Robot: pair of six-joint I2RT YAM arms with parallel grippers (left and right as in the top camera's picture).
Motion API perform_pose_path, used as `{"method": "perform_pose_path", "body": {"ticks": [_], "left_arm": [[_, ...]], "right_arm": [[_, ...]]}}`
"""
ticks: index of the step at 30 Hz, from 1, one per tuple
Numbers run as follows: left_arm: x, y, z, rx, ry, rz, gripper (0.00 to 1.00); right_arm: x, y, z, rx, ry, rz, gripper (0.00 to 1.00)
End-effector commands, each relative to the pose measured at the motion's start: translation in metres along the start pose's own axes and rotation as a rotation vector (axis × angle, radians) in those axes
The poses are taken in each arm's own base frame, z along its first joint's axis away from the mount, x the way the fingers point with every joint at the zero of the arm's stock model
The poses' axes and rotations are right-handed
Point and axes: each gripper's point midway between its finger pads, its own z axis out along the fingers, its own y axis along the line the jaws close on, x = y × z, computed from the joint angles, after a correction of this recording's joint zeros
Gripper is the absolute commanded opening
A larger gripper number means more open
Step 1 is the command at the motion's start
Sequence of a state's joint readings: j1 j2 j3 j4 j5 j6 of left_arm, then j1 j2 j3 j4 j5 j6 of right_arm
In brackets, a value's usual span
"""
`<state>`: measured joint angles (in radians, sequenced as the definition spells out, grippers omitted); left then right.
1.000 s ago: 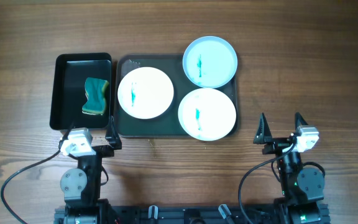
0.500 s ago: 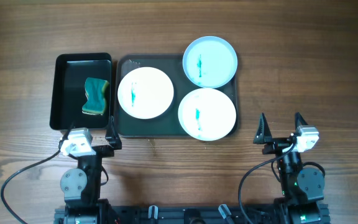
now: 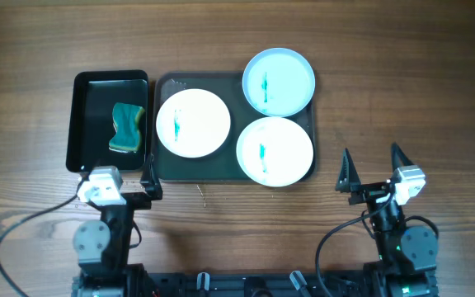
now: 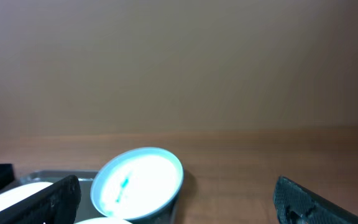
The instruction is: Clean dirty plates on tray and stack at the side
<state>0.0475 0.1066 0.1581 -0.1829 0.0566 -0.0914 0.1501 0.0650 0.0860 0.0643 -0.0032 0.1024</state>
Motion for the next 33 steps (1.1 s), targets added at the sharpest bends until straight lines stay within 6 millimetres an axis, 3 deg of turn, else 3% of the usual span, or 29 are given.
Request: {"method": "perform_pose_path", "body": {"ticks": [1,8,13,18,21,28,33], "left_arm": [[-0.043,-0.014,-0.003,0.029,0.037,0.006,1.0],[-0.09,-0.022,0.015,0.001,0.291,0.009,1.0],[-0.098,-0.022,0.031,-0.029,0.543,0.022,1.0],[-0.09,-0.023,0.05,-0.036,0.73,-0.004,1.0],[-0.07,-0.031,0.062,0.014,0.819,-0.038,1.0],[-0.043,-0.032,0.081,0.039,0.911,-0.068,1.0],[-0.038,-0.031,0.091,0.038,0.914,-0.068,1.0]], "right_arm": [[-0.04,0.017,0.003,-0.075,-0.007,-0.05,1.0],[-0.077,0.033,0.032,-0.124,0.228,-0.034,1.0],[-0.088,0.038,0.059,-0.125,0.49,-0.009,1.0],[-0.088,0.047,0.076,-0.151,0.737,0.029,1.0],[-0.082,0.045,0.089,-0.135,0.817,0.036,1.0],[-0.05,0.072,0.106,-0.257,0.931,0.203,1.0],[-0.028,0.089,0.116,-0.306,0.997,0.27,0.99]]}}
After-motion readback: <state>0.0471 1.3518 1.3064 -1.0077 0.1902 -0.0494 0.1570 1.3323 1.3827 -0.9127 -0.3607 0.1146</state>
